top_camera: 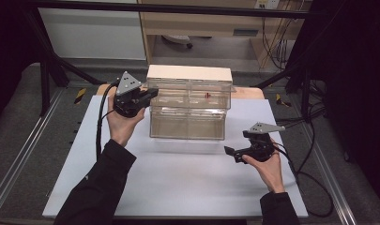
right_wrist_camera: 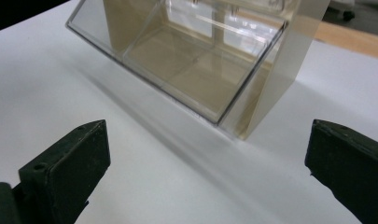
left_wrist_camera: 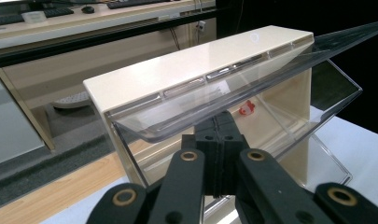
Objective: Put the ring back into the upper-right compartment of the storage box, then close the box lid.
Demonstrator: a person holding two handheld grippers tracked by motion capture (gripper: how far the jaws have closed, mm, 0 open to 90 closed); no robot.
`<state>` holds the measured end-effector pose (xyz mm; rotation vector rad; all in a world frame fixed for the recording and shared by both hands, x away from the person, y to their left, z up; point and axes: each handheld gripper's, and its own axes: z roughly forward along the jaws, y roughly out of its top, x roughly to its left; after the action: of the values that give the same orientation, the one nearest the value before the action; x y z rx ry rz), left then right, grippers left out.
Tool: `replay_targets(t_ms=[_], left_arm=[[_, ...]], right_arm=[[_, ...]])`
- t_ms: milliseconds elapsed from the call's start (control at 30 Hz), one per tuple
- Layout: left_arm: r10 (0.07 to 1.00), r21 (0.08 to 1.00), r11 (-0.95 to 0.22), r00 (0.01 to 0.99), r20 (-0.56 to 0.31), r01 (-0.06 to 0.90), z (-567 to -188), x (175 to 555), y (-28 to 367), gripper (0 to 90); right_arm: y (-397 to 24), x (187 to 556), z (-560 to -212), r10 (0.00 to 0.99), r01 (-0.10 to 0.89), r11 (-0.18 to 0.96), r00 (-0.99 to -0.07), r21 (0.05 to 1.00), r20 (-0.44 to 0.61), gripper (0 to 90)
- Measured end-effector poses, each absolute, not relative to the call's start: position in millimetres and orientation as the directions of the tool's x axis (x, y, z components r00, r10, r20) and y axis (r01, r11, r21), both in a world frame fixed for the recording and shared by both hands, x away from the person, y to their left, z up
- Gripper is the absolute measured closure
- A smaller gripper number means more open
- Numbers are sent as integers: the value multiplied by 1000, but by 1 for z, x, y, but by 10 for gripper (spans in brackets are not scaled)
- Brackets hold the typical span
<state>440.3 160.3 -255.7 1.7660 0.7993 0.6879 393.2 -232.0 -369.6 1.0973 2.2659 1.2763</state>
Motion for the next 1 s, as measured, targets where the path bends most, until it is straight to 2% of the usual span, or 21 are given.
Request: replay_targets(t_ms=[433,700,1000], left_arm=[[788,951,-240,612,74,194,-257,441,159,900],[787,950,-245,612,77,195,-257,441,159,900],[785,949,-248,614,79,196,-258,440,159,900]], right_arm=[[-249,384,-404,755,509,320,-646,799,108,8],[-262,377,-415,762,524,304,-635,795,127,9],[-264,373,-421,759,526,345,-643,778,99,9]])
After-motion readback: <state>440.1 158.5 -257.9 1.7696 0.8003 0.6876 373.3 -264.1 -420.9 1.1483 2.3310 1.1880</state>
